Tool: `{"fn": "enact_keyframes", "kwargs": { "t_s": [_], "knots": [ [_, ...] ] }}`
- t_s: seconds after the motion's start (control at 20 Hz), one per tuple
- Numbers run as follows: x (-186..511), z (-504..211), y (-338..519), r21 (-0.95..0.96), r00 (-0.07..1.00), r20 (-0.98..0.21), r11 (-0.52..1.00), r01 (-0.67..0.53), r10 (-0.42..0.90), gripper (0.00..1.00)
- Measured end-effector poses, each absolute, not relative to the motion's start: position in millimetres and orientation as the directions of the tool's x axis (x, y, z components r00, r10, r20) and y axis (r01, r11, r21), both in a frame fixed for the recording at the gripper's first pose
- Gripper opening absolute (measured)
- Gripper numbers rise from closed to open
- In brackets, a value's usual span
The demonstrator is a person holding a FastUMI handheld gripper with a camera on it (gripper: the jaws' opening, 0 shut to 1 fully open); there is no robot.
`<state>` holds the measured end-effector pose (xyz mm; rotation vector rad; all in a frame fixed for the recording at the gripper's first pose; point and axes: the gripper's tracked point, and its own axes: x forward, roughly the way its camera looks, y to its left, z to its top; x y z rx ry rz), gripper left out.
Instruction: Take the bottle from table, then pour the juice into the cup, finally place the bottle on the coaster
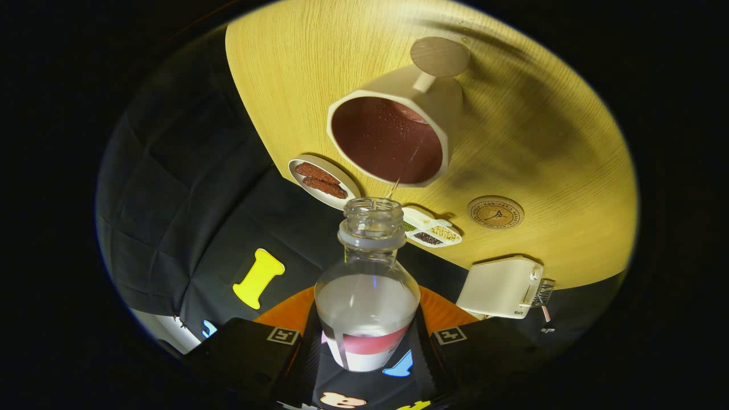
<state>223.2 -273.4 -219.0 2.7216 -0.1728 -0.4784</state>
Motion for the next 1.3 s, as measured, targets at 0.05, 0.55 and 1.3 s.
{"fn": "enact_keyframes", "kwargs": {
  "t_s": [0.05,0.55,1.3],
  "knots": [
    [223.1,-219.8,-273.2,0.379,0.935,-0.305,-0.924,-0.056,-0.182,0.70],
    [224.0,-214.6,-271.4,0.378,0.938,-0.298,-0.924,-0.054,-0.177,0.70],
    [217.6,-201.4,-261.8,0.565,0.931,-0.273,-0.824,-0.049,-0.242,0.70]
  ]
}}
